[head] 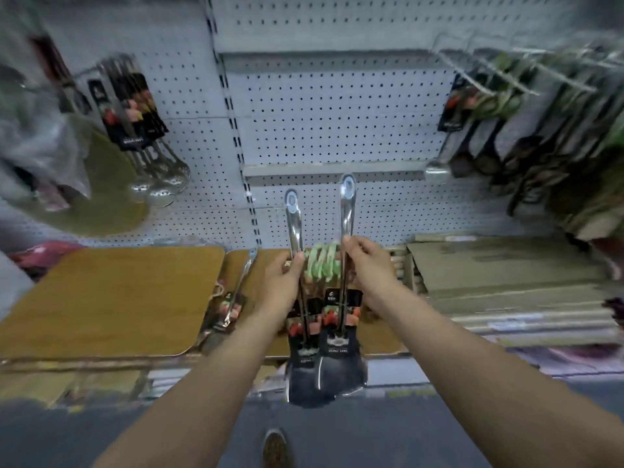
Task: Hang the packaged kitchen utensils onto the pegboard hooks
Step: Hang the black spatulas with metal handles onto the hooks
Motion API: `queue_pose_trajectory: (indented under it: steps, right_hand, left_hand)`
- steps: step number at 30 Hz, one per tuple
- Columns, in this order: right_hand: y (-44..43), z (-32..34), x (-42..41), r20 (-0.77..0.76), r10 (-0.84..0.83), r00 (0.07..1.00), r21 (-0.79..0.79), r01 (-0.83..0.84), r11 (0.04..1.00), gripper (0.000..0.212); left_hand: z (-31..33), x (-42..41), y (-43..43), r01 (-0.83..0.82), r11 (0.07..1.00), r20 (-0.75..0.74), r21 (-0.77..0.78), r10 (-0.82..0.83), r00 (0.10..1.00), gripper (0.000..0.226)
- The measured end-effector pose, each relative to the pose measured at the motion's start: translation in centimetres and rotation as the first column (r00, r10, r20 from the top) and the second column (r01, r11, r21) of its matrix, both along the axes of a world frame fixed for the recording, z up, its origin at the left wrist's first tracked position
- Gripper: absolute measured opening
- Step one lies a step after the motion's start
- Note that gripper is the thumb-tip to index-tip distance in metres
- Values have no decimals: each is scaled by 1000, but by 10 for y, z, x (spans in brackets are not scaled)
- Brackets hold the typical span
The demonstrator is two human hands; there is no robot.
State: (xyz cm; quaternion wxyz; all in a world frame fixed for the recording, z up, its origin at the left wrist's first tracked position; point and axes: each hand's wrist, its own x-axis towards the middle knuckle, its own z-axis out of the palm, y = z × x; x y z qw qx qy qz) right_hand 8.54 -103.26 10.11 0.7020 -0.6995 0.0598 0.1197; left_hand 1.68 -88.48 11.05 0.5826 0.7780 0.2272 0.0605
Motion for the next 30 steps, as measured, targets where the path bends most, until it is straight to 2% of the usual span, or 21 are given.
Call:
queue_pose_trajectory:
  steps: [2, 5, 8, 18, 23, 30]
  right_hand:
    - [-50, 33, -13, 65, -54, 996, 11, 53, 999, 26]
    - [-118, 76, -30, 154, -128, 980, 3, 129, 992, 23]
    - [-173, 109, -41, 215, -191, 958, 15, 192, 981, 19]
    - [-313, 150, 4, 274, -431, 860, 107, 418, 902, 32]
    - [-365, 155, 44, 255, -459, 851, 35, 467, 884, 25]
    - [-417, 148, 110, 269, -456, 848, 57, 459, 887, 20]
  left_hand:
    - [18, -6, -43, 41, 996, 42, -82, -37, 998, 56]
    - [49, -10, -103, 104, 974, 131, -201, -79, 988, 25]
    - [78, -12, -156, 204, 945, 198, -256, -155, 968, 23]
    - [123, 64, -282, 321, 905, 362, -278, -210, 908, 29]
    - [133, 111, -337, 354, 900, 371, -253, -248, 895, 28]
    - [138, 162, -384, 346, 908, 373, -237, -244, 895, 27]
